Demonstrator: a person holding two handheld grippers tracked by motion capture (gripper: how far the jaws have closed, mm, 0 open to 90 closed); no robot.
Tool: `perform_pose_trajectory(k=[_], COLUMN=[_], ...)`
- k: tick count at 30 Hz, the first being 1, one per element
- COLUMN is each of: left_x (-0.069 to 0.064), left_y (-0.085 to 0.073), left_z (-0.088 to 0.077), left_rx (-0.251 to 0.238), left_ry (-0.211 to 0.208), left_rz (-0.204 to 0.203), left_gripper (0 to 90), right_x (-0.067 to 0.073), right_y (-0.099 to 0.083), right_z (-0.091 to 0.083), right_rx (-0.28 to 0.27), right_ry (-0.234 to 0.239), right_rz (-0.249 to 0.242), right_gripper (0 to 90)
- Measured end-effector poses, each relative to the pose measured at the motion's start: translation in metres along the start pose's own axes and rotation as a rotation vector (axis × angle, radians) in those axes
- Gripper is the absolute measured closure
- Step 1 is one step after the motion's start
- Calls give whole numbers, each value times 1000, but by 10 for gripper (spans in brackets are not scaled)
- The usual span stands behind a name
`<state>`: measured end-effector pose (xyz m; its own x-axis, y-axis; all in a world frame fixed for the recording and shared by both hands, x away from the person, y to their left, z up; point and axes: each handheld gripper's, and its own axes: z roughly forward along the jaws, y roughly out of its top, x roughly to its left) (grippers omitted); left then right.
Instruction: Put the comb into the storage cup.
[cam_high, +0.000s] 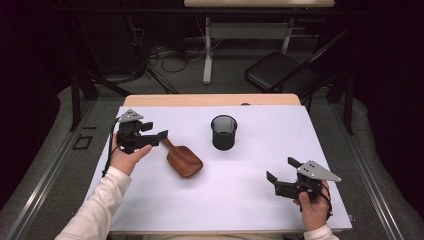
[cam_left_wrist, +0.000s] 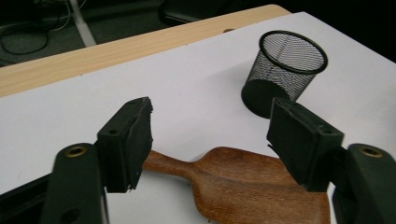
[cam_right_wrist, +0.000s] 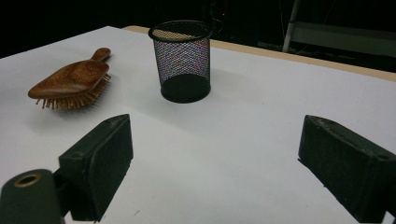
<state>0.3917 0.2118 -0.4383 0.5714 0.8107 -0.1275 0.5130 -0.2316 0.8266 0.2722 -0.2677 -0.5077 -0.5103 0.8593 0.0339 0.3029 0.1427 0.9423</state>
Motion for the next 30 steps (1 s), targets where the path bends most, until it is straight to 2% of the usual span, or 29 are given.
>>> perform_pose_trajectory(k=[7, 16, 22, 30], left_x=[5, 10, 15, 21], left_y=[5, 8, 10, 9], left_z=[10, 25, 34, 44], left_rx=[27, 76, 83, 93], left_ry=[27, 35, 38, 65], left_rz=[-7, -62, -84, -100], left_gripper=[364, 394, 394, 408], right_x=[0, 0, 0, 0], right_y=[-1, -1, -2, -3], right_z=[1, 2, 3, 4], right_rx=[0, 14, 14, 21], right_ry=[2, 4, 5, 10], right_rz=[0, -3, -6, -3], right_gripper=[100, 106, 111, 121])
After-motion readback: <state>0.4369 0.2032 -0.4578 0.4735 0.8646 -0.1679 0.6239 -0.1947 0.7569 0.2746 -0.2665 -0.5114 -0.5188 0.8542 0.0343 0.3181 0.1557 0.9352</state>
